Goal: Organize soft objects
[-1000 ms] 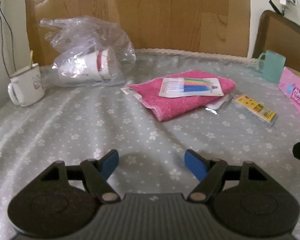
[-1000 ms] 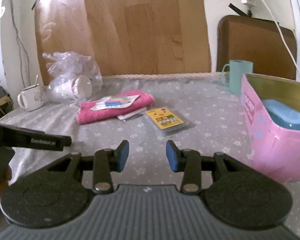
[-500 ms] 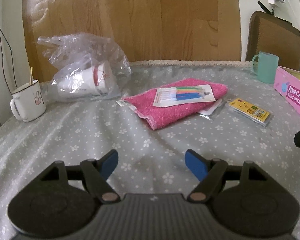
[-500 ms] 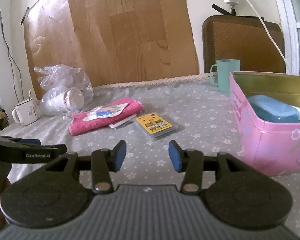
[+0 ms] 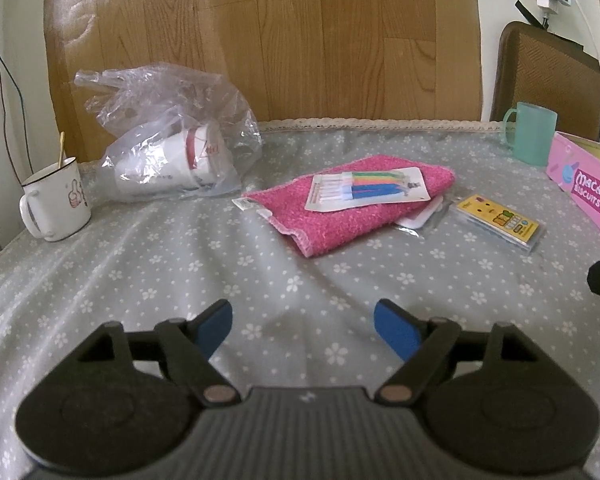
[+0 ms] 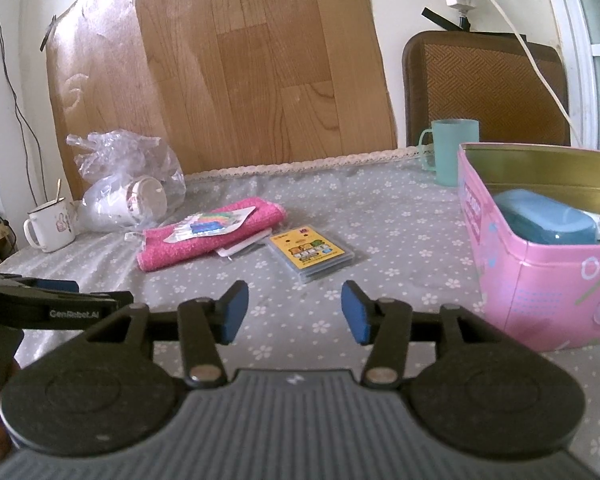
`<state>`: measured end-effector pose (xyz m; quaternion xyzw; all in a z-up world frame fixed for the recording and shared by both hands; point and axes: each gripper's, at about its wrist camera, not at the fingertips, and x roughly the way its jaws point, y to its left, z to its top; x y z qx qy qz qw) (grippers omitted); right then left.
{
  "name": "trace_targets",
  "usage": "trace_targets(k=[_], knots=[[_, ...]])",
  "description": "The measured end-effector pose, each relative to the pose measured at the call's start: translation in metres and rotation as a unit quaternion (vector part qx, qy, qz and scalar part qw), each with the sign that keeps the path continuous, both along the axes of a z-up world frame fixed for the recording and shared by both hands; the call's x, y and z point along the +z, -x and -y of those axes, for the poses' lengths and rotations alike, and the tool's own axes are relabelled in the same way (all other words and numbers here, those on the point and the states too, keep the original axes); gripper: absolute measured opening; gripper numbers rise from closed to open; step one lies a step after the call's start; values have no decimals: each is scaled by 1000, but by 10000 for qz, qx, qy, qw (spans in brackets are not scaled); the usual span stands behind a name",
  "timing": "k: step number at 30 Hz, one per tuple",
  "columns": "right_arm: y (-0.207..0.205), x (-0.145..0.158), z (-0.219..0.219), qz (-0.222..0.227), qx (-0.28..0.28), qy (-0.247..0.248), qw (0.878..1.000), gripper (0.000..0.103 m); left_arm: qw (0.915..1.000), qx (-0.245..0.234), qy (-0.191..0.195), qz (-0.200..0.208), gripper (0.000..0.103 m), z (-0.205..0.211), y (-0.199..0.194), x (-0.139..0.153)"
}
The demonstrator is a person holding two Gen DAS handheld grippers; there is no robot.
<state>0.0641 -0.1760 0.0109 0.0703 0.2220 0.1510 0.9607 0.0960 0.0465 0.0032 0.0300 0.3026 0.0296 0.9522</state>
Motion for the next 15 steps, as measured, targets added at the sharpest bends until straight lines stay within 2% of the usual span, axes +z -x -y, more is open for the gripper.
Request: trace_targets(k=[5, 15], knots=[[0, 0, -2, -23, -28, 25, 10000, 55, 10000, -68, 64, 34, 89, -1, 2, 1], [-1, -1, -5, -91, -57, 75, 9999, 58, 9996, -227, 164, 82, 93, -2, 3, 3]])
